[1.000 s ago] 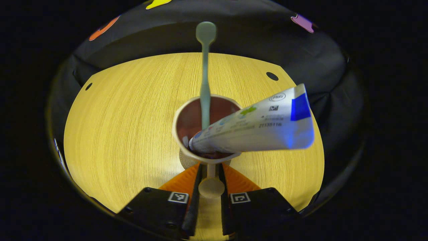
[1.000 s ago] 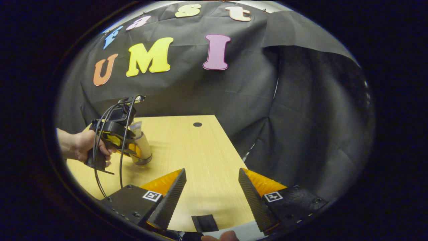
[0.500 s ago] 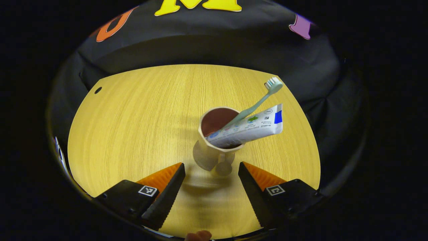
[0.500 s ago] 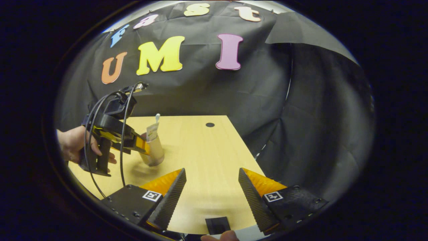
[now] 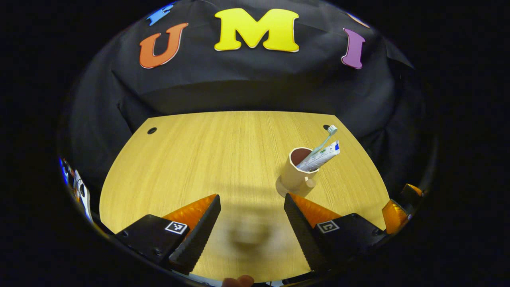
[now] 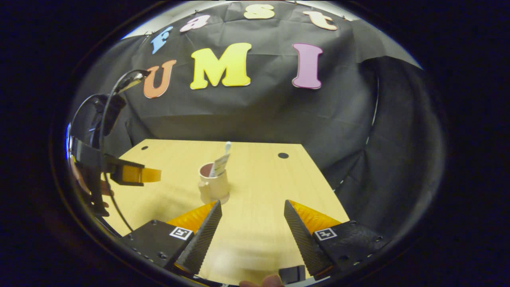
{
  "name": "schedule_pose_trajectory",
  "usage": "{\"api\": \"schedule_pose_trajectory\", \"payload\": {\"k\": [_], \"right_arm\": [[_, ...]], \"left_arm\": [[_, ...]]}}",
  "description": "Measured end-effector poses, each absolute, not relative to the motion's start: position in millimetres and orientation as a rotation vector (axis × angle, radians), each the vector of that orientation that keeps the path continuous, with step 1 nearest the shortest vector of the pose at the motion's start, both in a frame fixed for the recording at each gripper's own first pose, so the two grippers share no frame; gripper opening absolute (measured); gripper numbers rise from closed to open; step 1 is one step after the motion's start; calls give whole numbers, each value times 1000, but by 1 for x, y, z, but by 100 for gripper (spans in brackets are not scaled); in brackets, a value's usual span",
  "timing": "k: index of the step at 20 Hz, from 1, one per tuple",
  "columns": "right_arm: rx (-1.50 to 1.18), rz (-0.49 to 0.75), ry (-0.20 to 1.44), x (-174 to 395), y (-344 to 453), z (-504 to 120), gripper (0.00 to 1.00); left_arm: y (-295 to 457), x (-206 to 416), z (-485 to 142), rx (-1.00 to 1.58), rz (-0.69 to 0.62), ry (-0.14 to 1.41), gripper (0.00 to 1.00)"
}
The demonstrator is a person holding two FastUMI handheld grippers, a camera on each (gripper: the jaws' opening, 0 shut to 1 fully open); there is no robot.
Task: Put the toothbrush and toothpaste on the desktop into the cup, then pick up the cup and place it on the coaster on the desktop.
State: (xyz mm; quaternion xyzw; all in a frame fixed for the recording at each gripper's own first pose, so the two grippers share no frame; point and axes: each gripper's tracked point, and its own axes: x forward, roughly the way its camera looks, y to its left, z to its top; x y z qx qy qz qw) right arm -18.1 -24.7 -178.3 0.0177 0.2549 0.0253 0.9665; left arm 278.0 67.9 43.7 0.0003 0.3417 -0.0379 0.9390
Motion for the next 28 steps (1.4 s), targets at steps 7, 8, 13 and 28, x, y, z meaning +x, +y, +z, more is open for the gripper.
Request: {"api": "schedule_pose_trajectory", "payload": {"k": [7, 8, 13, 28], "right_arm": [[15, 119, 492, -8, 20, -171, 99], [18, 121, 489, -8, 25, -170, 95], [8, 154, 483, -6, 47, -169, 95], [23, 132, 478, -5, 33, -170, 95]], "left_arm": [[126, 237, 57, -12, -19, 585, 100], [128, 233, 59, -21, -16, 577, 100], [135, 234, 62, -12, -7, 563, 100], [128, 236, 78, -34, -23, 509, 100]]}}
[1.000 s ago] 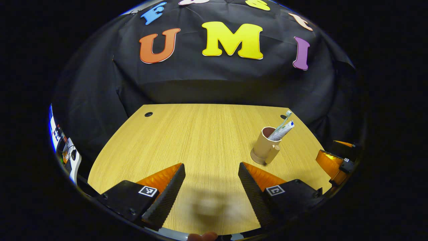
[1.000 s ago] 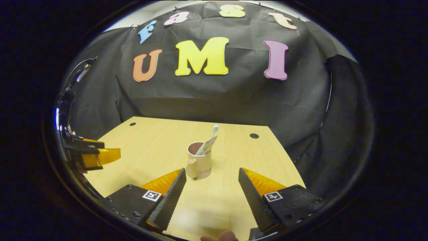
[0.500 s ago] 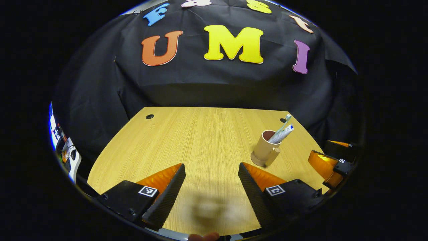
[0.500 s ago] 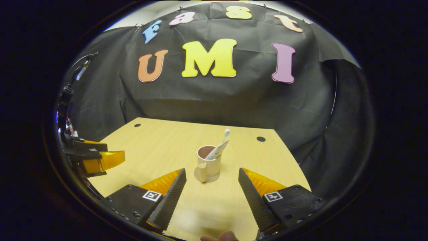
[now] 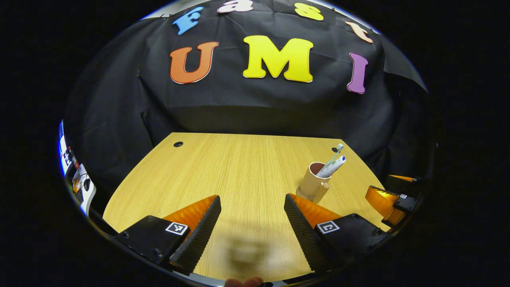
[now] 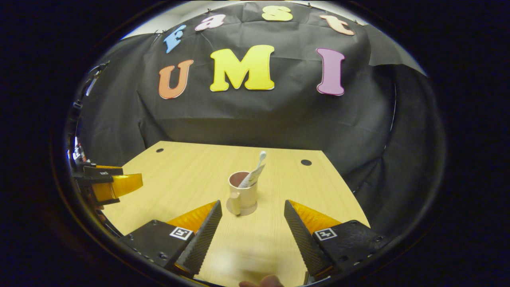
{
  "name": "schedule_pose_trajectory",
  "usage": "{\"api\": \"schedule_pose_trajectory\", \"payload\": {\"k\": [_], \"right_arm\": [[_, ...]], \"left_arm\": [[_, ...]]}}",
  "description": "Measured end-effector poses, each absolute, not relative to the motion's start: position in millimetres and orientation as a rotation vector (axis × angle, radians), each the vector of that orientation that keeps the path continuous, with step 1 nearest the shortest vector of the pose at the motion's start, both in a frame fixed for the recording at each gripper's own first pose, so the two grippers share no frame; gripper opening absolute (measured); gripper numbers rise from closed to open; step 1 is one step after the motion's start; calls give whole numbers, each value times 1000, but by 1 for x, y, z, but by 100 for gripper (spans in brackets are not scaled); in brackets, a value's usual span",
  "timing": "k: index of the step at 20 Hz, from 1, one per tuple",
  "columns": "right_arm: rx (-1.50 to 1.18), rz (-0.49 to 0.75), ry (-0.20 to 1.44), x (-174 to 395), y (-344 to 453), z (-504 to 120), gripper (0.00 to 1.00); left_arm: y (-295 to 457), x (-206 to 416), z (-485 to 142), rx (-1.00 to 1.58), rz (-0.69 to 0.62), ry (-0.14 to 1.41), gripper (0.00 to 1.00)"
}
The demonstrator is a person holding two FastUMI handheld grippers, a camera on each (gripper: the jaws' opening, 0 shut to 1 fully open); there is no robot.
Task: Put the toothbrush and toothpaste on the desktop into the cup, then pick up the cup and place it on the coaster on the desktop.
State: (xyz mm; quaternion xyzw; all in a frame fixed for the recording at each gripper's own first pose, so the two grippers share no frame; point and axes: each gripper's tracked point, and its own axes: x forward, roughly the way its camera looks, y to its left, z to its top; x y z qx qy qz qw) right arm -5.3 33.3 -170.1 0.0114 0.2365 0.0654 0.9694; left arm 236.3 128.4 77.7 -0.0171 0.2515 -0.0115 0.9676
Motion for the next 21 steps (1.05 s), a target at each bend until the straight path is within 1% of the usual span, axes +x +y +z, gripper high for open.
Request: {"api": "schedule_pose_trajectory", "payload": {"k": [6, 21], "right_arm": [[7, 156, 462, -9, 34, -167, 95], [23, 138, 443, -16, 26, -163, 95]], "left_arm": [[126, 232, 83, -32, -19, 488, 100], [120, 227, 95, -15, -35, 455, 100]]}}
